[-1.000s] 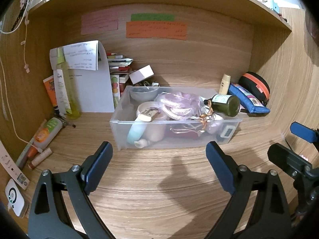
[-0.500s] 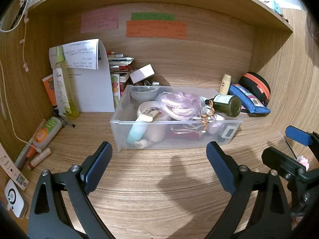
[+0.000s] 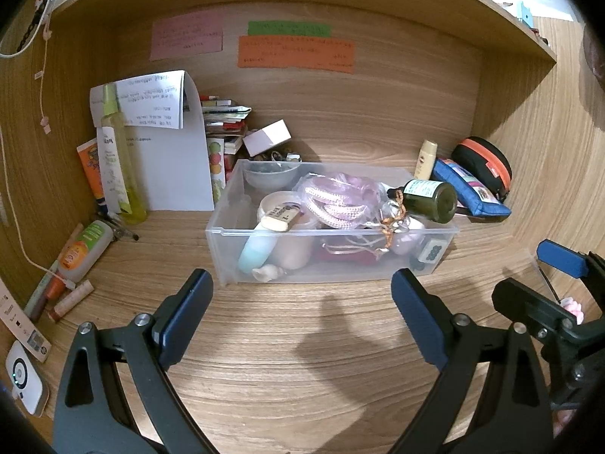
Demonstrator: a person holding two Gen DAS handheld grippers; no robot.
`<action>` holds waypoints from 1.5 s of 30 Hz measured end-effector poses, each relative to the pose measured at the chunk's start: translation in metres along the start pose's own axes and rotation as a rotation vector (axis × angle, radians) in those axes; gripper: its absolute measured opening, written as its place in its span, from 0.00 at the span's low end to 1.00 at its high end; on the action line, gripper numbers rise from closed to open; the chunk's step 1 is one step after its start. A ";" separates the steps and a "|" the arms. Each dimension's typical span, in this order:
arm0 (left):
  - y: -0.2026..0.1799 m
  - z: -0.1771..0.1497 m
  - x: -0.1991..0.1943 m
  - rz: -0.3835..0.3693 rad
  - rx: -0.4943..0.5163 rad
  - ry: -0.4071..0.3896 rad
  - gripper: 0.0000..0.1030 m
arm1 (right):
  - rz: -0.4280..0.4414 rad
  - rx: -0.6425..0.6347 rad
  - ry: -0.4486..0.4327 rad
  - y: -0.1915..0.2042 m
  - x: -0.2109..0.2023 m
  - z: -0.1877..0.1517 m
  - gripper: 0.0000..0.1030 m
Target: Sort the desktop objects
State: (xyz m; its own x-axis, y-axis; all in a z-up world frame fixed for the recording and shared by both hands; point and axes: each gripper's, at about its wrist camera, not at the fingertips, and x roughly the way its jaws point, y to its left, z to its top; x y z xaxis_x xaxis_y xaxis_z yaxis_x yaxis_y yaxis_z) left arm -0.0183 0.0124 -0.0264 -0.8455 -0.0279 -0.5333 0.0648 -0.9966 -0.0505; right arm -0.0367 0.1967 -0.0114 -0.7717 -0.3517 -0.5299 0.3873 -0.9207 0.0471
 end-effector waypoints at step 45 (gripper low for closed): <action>-0.002 0.004 -0.006 -0.001 0.015 -0.028 0.94 | 0.013 -0.027 0.000 0.009 0.000 0.004 1.00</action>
State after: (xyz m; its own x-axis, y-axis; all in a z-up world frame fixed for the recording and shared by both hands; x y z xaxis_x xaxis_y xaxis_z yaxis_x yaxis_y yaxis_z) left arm -0.0155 0.0144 -0.0196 -0.8598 -0.0292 -0.5097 0.0566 -0.9977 -0.0384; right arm -0.0354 0.1878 -0.0072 -0.7668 -0.3634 -0.5291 0.4106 -0.9113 0.0307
